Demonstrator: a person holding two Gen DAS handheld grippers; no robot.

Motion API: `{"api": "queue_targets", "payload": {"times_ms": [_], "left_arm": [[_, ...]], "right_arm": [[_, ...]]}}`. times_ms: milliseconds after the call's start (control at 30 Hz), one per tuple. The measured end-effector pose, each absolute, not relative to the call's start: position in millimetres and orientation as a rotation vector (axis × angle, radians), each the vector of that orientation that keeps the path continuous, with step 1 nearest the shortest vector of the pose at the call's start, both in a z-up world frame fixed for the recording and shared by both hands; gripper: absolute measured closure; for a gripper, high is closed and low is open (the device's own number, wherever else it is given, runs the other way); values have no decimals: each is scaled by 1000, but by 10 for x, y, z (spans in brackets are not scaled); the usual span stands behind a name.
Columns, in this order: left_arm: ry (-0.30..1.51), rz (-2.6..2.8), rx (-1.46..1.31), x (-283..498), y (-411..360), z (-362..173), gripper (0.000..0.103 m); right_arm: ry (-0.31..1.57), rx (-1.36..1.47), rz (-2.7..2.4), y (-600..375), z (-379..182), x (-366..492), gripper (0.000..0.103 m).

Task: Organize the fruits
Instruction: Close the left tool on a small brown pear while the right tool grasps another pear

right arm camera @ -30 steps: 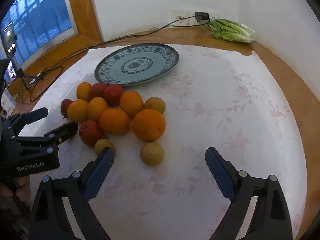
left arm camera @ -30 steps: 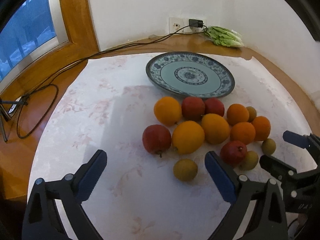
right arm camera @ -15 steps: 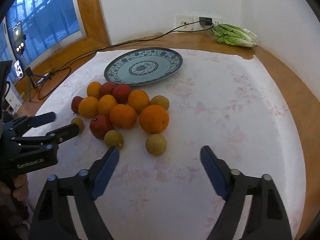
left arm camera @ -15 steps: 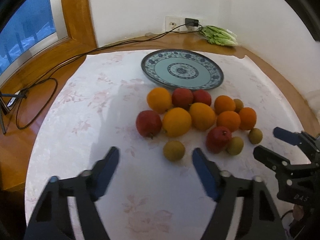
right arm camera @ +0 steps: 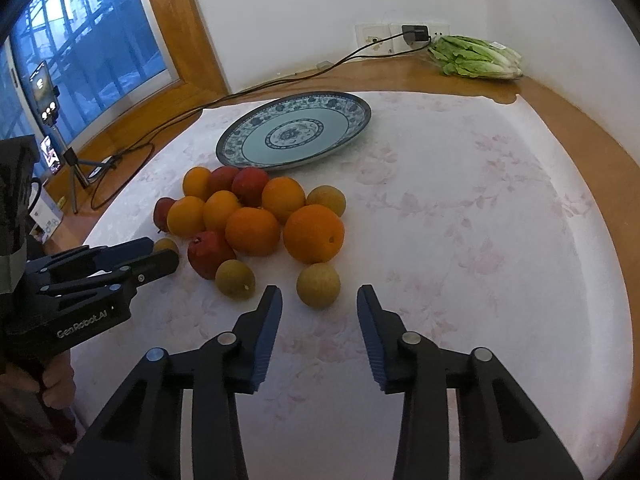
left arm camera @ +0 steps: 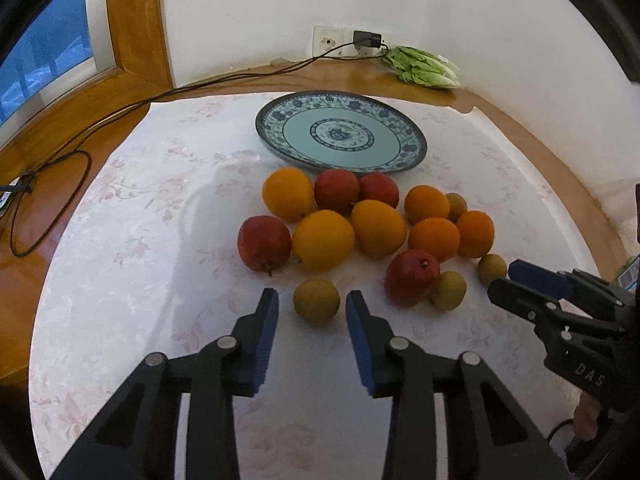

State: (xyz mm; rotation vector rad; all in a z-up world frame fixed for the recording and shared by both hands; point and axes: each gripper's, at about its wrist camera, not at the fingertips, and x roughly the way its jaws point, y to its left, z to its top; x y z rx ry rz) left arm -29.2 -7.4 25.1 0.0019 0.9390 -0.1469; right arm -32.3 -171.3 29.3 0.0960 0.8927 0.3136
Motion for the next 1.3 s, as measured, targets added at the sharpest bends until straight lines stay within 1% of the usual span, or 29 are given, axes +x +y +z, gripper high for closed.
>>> {"api": "queue_targets", "payload": {"times_ms": [100, 233, 300, 400, 1000, 1033, 1133, 1300], "left_arm": [[942, -158, -5, -284, -76, 242, 71], [934, -162, -12, -280, -74, 240, 71], [938, -171, -11, -274, -88, 229, 75], [941, -169, -7, -262, -94, 214, 77], [939, -200, -29, -247, -44, 199, 77], [937, -201, -27, -253, -47, 199, 77], [937, -205, -24, -270, -38, 202, 77], [936, -209, -25, -292, -35, 224, 77]], "right_arm": [[903, 101, 320, -1710, 274, -307, 66], [905, 105, 317, -1711, 270, -289, 67], [907, 103, 316, -1705, 264, -284, 67], [909, 97, 315, -1689, 260, -272, 67], [892, 53, 298, -1608, 246, -227, 67], [892, 51, 296, -1606, 246, -229, 68], [896, 66, 287, -1630, 244, -225, 78], [899, 93, 281, -1670, 249, -235, 78]]}}
